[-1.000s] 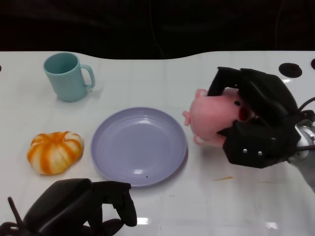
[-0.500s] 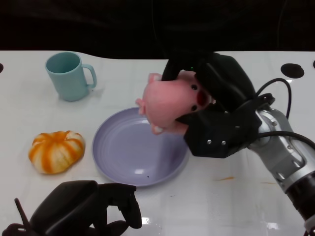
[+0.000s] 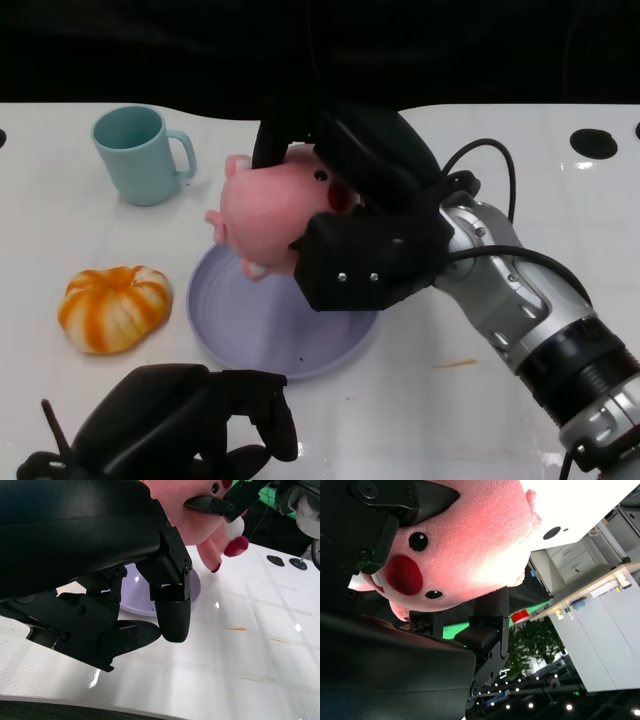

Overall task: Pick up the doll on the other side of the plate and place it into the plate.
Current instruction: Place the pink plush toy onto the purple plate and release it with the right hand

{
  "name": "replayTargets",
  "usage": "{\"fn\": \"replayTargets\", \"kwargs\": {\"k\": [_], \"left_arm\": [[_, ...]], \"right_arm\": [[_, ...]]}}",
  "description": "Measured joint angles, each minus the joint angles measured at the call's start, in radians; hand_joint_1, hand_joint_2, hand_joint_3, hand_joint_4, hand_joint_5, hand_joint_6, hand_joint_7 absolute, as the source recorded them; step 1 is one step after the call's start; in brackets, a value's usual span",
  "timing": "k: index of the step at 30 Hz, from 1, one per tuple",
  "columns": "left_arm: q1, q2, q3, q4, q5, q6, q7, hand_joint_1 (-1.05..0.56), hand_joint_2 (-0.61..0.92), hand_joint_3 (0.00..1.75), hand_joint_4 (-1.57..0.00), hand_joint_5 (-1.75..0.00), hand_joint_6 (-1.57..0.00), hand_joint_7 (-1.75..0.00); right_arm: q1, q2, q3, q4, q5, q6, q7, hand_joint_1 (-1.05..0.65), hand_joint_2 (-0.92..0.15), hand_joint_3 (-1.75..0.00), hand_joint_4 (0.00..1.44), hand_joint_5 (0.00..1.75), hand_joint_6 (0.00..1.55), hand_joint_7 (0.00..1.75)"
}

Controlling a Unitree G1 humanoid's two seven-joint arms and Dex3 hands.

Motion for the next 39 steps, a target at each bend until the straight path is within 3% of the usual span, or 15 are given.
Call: {"fn": "replayTargets", "kwargs": {"k": [1, 2, 3, 4, 5, 6, 8, 12, 16, 23, 39], "left_arm": [[0.000, 0.000, -0.002, 0.000, 0.001, 0.000, 0.000, -0.19, 0.71, 0.68, -0.74, -1.39, -0.79, -1.07], [0.000, -0.001, -0.004, 0.000, 0.001, 0.000, 0.000, -0.19, 0.71, 0.68, -0.74, -1.38, -0.79, -1.07], [0.000, -0.002, -0.005, 0.000, 0.001, 0.000, 0.000, -0.19, 0.71, 0.68, -0.75, -1.38, -0.79, -1.07], [0.000, -0.003, -0.006, 0.000, 0.002, 0.000, 0.000, -0.19, 0.71, 0.68, -0.75, -1.38, -0.79, -1.07], [-0.001, -0.004, -0.006, 0.000, 0.002, 0.001, 0.000, -0.20, 0.71, 0.68, -0.75, -1.38, -0.79, -1.08], [-0.002, -0.005, -0.006, 0.000, 0.002, 0.002, 0.000, -0.19, 0.71, 0.68, -0.75, -1.38, -0.79, -1.08], [-0.002, -0.007, -0.007, 0.000, 0.003, 0.004, 0.000, -0.19, 0.70, 0.68, -0.76, -1.38, -0.79, -1.08], [-0.001, -0.010, -0.008, 0.000, 0.011, 0.004, 0.000, -0.18, 0.70, 0.70, -0.75, -1.38, -0.79, -1.08], [0.002, -0.010, -0.006, -0.003, 0.012, 0.008, 0.000, -0.19, 0.70, 0.70, -0.75, -1.37, -0.78, -1.07], [0.001, -0.010, -0.002, -0.005, 0.008, 0.010, 0.000, -0.19, 0.70, 0.70, -0.75, -1.38, -0.79, -1.06], [-0.013, -0.010, 0.000, 0.016, -0.005, 0.004, 0.000, -0.18, 0.71, 0.67, -0.75, -1.42, -0.80, -1.06]], "right_arm": [[-0.003, 0.004, 0.003, 0.009, 0.000, 0.003, 0.003, -0.23, -0.18, -1.43, 0.97, 1.75, 0.82, 1.38], [-0.006, 0.006, 0.007, 0.014, 0.002, 0.006, 0.012, -0.25, -0.24, -1.29, 0.92, 1.75, 0.83, 1.12], [-0.010, 0.008, 0.012, 0.016, 0.004, 0.013, 0.028, -0.29, -0.39, -0.99, 0.81, 1.58, 0.82, 0.73], [-0.014, 0.011, 0.016, 0.016, 0.005, 0.020, 0.050, -0.33, -0.51, -0.76, 0.75, 1.39, 0.83, 0.51], [-0.018, 0.013, 0.019, 0.015, 0.007, 0.027, 0.074, -0.34, -0.60, -0.60, 0.72, 1.29, 0.85, 0.35], [-0.020, 0.013, 0.021, 0.013, 0.008, 0.040, 0.101, -0.43, -0.73, -0.39, 0.58, 0.98, 0.74, 0.17], [-0.022, 0.009, 0.031, 0.002, 0.005, 0.071, 0.160, -0.55, -0.88, -0.17, 0.39, 0.69, 0.57, 0.04], [-0.023, -0.010, 0.064, -0.052, -0.011, 0.138, 0.284, -0.66, -0.92, -0.12, 0.17, 0.52, 0.39, 0.00], [-0.023, -0.045, 0.069, -0.112, -0.013, 0.161, 0.369, -0.73, -0.92, -0.11, 0.02, 0.56, 0.28, 0.00], [-0.023, -0.084, 0.074, -0.154, -0.015, 0.163, 0.430, -0.87, -0.92, -0.15, 0.00, 0.35, 0.14, 0.00], [-0.023, -0.141, 0.034, -0.264, 0.048, 0.144, 0.492, -0.90, -0.92, -0.18, 0.00, 0.33, 0.10, 0.00]]}}
